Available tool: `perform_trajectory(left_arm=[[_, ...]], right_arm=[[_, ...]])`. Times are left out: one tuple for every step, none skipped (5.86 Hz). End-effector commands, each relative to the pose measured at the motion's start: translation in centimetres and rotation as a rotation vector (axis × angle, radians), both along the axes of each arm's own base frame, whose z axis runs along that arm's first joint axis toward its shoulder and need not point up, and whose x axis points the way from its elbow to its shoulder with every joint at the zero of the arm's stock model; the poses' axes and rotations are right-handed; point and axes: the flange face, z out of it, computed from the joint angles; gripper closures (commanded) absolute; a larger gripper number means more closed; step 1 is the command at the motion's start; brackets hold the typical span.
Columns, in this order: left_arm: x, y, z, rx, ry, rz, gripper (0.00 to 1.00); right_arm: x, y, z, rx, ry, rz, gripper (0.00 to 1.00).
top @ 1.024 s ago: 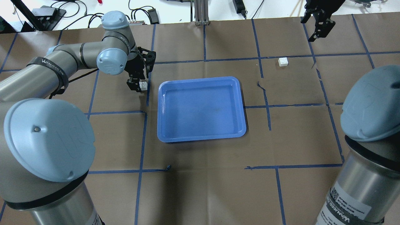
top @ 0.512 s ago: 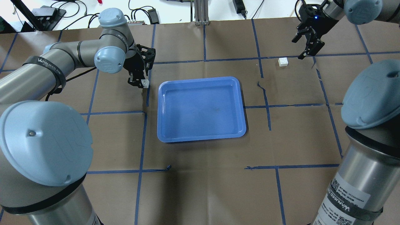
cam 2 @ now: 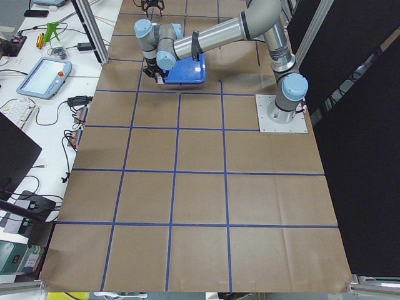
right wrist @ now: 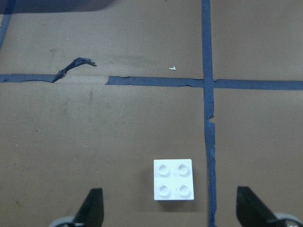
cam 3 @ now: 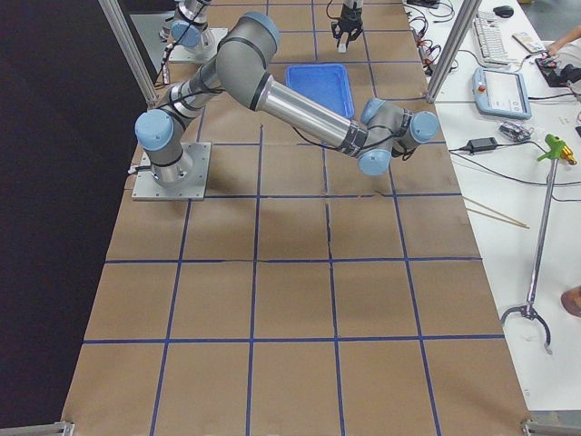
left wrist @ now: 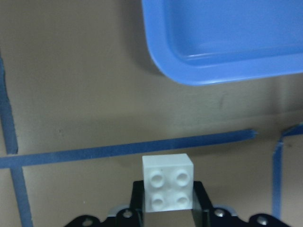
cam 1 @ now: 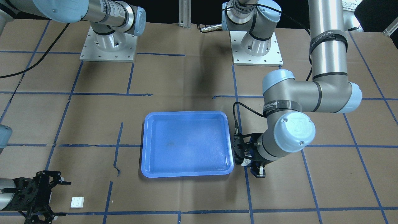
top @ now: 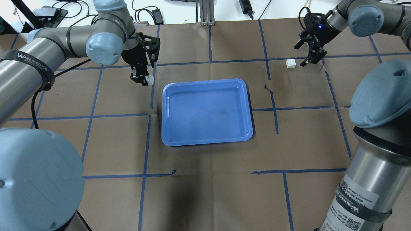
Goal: Assemble white blocks and place on blue tray
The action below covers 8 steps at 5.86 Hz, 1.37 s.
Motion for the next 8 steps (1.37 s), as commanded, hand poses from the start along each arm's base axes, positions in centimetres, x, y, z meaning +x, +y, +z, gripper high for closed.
perform_trajectory(left_arm=[[-7.6, 3.3, 1.7, 0.019, 0.01, 0.062, 1.0], [-11.4, 4.8, 0.9, 0.03, -0.006, 0.083, 1.0], [-13.0, 5.8, -0.8, 0.052, -0.017, 0.107, 1.0], [-13.1, 6.1, -1.7, 0.043, -0.013, 0.109, 1.0], [-13.9, 6.9, -2.9, 0.037, -0.011, 0.094, 1.0], [-14.8, 7.5, -4.6, 0.043, -0.014, 0.081, 1.0], [-16.0, 7.8, -6.1, 0.025, -0.013, 0.087, 1.0], [-16.1, 8.2, -6.8, 0.037, -0.017, 0.084, 0.98]], right_arm=[[0.0, -0.2, -1.3, -0.06, 0.009, 0.02, 0.0], [0.4, -0.3, -1.6, -0.068, -0.03, 0.017, 0.0], [0.6, 0.3, -2.6, -0.048, -0.039, 0.019, 0.0], [0.7, 0.9, -3.5, -0.029, -0.045, 0.018, 0.0], [0.7, 0.9, -3.5, -0.033, -0.044, 0.017, 0.0], [0.7, 0.7, -3.4, -0.045, -0.04, 0.016, 0.02], [0.7, 0.7, -3.4, -0.046, -0.04, 0.018, 0.1], [0.7, 0.7, -3.4, -0.047, -0.039, 0.018, 0.18]])
